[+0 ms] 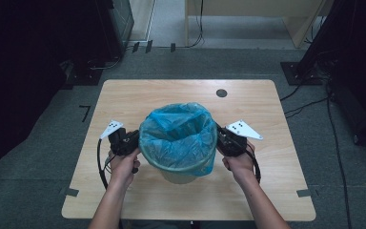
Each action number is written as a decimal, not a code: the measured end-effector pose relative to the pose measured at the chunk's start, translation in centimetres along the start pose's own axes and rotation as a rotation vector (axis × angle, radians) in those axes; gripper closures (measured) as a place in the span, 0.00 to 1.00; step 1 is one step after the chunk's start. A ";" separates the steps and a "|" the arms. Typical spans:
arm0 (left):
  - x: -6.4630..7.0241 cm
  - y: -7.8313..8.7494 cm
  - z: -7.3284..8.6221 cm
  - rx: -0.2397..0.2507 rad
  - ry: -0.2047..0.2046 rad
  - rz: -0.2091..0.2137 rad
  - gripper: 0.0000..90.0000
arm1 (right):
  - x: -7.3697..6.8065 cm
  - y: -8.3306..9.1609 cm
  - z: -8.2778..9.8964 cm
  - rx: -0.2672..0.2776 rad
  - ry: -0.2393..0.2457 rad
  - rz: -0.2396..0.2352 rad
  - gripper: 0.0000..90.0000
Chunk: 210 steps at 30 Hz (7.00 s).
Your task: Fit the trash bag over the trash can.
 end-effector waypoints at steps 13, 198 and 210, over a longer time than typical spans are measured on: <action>-3.3 -2.4 4.1 -0.171 0.065 -0.173 1.00 | 0.5 -1.1 2.2 -0.098 0.045 0.048 0.97; -13.4 7.3 8.9 -0.330 -0.322 -0.470 0.00 | -16.9 1.4 -3.9 -0.153 1.101 -0.942 1.00; -13.4 7.3 8.9 -0.330 -0.321 -0.470 0.00 | -16.9 -0.6 0.2 -0.351 1.179 -1.019 1.00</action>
Point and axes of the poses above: each handheld gripper's, and its own axes: y roughly backward along the jaws, z roughly out of its underside, x roughly to its right, the point moved 10 cm from there along -y, roughly forward along the jaws, and after that the axes turned 8 degrees about y, right-handed, at the moved point
